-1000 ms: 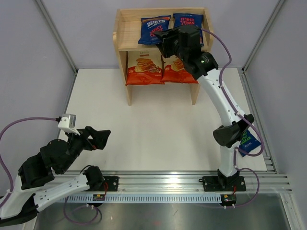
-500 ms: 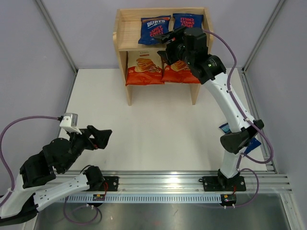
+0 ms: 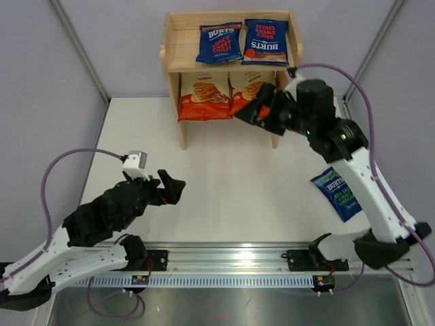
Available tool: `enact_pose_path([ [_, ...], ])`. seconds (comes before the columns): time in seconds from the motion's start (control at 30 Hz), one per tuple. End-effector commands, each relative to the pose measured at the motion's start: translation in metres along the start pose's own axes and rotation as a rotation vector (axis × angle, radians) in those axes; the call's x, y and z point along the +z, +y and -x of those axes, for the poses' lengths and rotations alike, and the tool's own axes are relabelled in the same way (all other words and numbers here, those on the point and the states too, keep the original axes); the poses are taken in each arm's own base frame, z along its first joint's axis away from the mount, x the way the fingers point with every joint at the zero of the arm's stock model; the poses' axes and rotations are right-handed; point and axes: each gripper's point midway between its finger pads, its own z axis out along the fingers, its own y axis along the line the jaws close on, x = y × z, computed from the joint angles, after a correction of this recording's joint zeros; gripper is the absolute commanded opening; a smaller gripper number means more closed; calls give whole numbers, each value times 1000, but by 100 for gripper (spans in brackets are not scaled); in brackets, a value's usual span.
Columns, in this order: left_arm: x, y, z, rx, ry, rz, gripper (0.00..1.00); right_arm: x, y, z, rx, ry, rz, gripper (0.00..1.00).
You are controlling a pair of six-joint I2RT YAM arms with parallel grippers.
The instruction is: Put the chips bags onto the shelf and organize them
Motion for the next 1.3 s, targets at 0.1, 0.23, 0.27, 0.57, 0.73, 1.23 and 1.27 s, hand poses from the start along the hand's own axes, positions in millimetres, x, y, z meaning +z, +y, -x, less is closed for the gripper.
enact_pose_path([
  [0.1, 52, -80, -19, -174, 52, -216, 99, -133, -140, -33, -271, -176, -507, 99],
  [0.23, 89, -123, -45, -195, 150, -301, 99, -199, -182, -46, -236, -291, -681, 99],
  [0.27, 110, -129, -67, -174, 212, -282, 99, -208, -188, -49, -235, -294, -710, 99],
  [0.57, 197, -263, -127, -187, 384, -453, 99, -286, -178, -65, -160, -457, -567, 99],
  [0.73, 258, -298, -196, -189, 496, -398, 99, -288, -176, -80, -157, -401, -527, 99],
  [1.23, 339, -357, -251, -272, 582, -441, 99, -262, -192, -110, -83, -368, -456, 100],
  [1.27, 340, -347, -257, -260, 583, -413, 99, -262, -193, -104, -64, -399, -463, 99],
])
